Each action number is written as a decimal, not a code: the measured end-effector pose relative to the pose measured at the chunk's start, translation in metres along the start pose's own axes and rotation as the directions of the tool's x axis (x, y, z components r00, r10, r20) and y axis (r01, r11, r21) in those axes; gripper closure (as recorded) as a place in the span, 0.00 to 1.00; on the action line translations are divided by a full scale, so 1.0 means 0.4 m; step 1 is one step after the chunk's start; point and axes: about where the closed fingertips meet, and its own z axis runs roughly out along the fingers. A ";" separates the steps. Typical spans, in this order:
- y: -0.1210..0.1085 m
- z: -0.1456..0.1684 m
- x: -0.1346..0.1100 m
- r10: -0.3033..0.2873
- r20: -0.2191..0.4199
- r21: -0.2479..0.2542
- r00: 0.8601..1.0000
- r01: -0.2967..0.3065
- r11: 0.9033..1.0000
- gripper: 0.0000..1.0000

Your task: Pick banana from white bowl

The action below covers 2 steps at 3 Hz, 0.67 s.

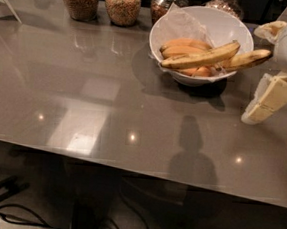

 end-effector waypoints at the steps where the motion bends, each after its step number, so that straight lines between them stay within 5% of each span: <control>1: -0.096 0.037 -0.055 -0.106 0.073 0.099 0.992 0.098 0.990 0.00; 2: -0.186 0.073 -0.125 -0.226 0.131 0.170 0.965 0.203 0.964 0.00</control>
Offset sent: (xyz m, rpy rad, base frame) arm 0.1308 0.0665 0.0434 0.0225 -0.3463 0.3222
